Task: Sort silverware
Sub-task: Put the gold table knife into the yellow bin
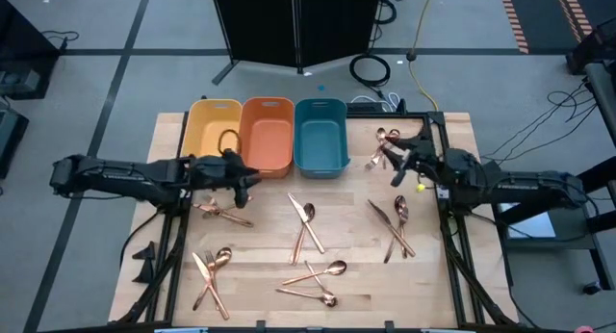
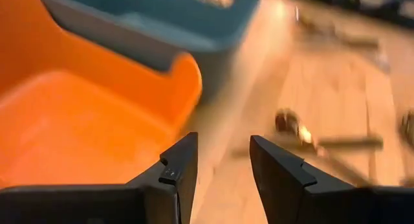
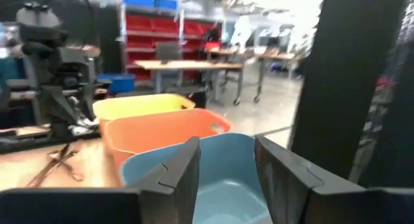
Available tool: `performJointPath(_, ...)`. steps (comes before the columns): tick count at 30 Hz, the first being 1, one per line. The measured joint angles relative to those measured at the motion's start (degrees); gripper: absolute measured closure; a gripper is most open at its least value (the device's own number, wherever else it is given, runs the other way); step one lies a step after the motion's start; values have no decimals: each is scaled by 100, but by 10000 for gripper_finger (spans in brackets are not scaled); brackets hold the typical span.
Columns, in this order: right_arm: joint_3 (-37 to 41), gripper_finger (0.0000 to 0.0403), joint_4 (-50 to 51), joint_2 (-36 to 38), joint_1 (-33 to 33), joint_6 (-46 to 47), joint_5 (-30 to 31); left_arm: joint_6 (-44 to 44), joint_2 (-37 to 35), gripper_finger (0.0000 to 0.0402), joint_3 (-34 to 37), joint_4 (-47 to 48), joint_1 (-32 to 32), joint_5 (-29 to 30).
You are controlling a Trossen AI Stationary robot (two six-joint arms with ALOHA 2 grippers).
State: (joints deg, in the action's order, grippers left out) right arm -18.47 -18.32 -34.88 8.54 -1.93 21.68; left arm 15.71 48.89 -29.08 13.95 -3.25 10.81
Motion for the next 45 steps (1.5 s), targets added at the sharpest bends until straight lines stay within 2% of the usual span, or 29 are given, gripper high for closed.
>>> performJointPath(4,-679,264,195,-1262,-2,343,-579,173,423,265,-207,332,36,-554)
performJointPath(7,-1182,264,441,-2063,-21,624,-1013,196,704,265,-480,745,221,-744)
performJointPath(12,-1794,264,895,-3126,-355,719,-1606,187,1157,265,-1195,1708,748,-511)
performJointPath(16,-2023,264,954,-3623,-796,584,-1610,213,1538,265,-1664,2457,1224,-261)
performJointPath(21,-2038,264,967,-3910,-1222,476,-1606,268,2021,265,-1818,2936,1589,-352)
performJointPath(27,-2038,264,946,-4099,-1398,470,-1574,-457,2789,265,-1817,3026,1689,-1014)
performJointPath(32,-2038,264,957,-4099,-1425,511,-1568,-865,3268,265,-1814,3111,1674,-1073)
performJointPath(45,-2038,264,1090,-4099,-1427,414,-1570,-900,3514,265,-1658,3093,1672,-1070)
